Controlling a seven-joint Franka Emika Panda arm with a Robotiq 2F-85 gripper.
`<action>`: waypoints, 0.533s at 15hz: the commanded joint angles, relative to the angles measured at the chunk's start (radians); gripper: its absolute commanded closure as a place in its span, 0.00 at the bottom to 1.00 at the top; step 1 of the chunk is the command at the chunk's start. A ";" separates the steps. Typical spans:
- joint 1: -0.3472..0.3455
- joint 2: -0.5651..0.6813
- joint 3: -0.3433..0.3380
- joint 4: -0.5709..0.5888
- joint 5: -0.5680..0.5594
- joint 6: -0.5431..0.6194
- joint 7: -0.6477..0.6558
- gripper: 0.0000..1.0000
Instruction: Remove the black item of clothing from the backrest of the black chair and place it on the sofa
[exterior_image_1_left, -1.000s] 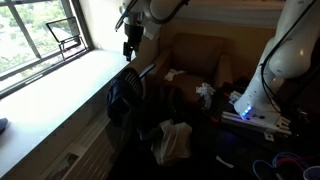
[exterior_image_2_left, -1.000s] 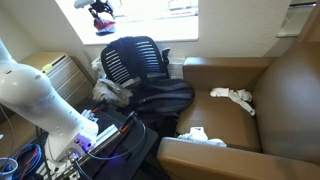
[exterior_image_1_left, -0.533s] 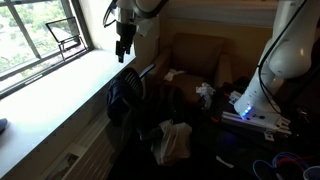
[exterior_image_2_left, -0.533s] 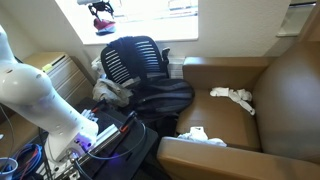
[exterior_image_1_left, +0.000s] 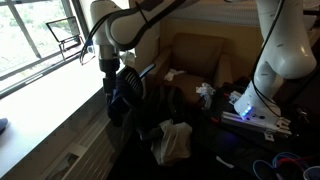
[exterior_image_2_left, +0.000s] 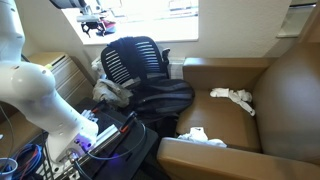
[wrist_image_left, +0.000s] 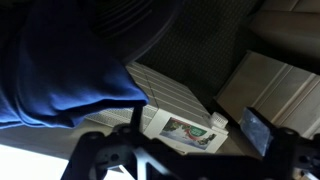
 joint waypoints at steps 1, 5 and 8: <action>0.018 -0.002 -0.021 0.006 -0.003 -0.007 -0.005 0.00; 0.070 0.056 -0.096 0.023 -0.118 0.128 0.064 0.00; 0.085 0.124 -0.103 0.072 -0.145 0.106 0.054 0.00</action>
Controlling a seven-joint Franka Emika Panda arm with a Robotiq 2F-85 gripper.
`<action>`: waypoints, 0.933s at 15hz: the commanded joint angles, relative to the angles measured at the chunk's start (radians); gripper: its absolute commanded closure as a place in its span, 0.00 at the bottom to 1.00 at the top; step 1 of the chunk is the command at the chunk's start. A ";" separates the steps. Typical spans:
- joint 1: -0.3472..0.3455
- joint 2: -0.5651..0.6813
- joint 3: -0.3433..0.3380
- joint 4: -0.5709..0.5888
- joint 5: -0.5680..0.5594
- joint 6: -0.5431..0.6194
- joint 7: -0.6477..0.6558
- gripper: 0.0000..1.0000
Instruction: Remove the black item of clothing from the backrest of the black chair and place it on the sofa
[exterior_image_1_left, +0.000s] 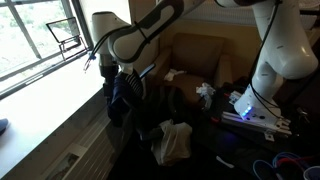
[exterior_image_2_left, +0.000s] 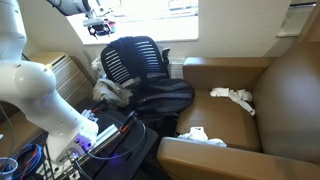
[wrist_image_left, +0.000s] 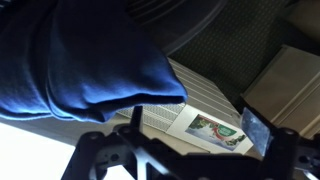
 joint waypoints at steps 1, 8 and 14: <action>0.009 0.022 -0.006 0.014 -0.009 -0.003 0.000 0.00; -0.004 0.102 -0.027 0.048 -0.001 0.035 0.005 0.00; 0.012 0.092 -0.031 0.048 -0.015 0.020 0.013 0.00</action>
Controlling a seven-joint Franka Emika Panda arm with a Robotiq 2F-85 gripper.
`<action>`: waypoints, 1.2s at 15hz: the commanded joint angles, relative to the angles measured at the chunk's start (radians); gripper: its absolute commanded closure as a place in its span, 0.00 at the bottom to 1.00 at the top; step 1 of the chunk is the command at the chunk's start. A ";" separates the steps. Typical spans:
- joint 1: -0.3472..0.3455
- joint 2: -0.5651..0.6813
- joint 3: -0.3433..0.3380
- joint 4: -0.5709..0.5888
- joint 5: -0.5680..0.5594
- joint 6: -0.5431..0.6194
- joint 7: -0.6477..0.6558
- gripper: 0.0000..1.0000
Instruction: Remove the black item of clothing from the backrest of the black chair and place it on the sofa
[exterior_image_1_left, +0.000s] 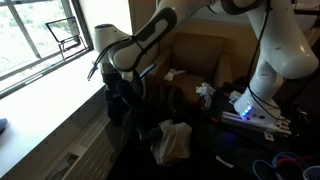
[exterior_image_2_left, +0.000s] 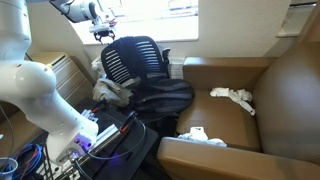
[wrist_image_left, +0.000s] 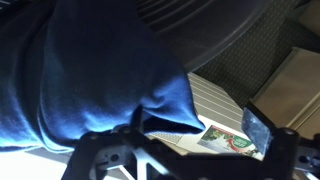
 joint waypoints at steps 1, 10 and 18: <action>0.001 0.004 0.002 0.007 -0.002 -0.004 0.002 0.00; -0.003 0.024 0.007 0.039 0.006 -0.035 -0.010 0.69; 0.000 0.028 0.000 0.063 0.003 -0.027 0.001 1.00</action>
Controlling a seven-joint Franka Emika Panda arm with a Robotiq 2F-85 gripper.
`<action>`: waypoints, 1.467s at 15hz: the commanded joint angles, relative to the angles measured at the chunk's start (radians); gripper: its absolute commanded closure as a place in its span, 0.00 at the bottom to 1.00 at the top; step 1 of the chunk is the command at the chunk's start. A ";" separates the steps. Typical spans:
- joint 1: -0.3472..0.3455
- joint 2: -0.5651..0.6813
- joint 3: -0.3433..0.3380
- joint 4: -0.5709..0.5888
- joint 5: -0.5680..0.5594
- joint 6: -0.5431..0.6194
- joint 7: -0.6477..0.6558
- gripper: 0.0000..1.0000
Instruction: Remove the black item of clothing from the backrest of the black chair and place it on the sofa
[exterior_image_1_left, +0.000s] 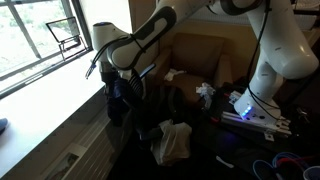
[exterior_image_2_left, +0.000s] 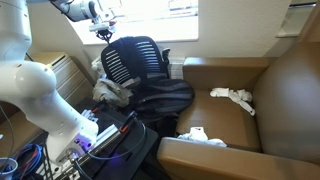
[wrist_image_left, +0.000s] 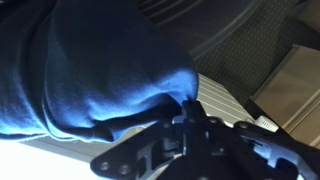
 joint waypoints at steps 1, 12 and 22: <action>-0.004 0.023 0.003 0.038 0.011 -0.012 0.003 1.00; 0.028 -0.279 -0.005 0.004 0.051 0.321 0.184 1.00; 0.002 -0.475 0.033 -0.039 0.133 0.423 0.311 0.99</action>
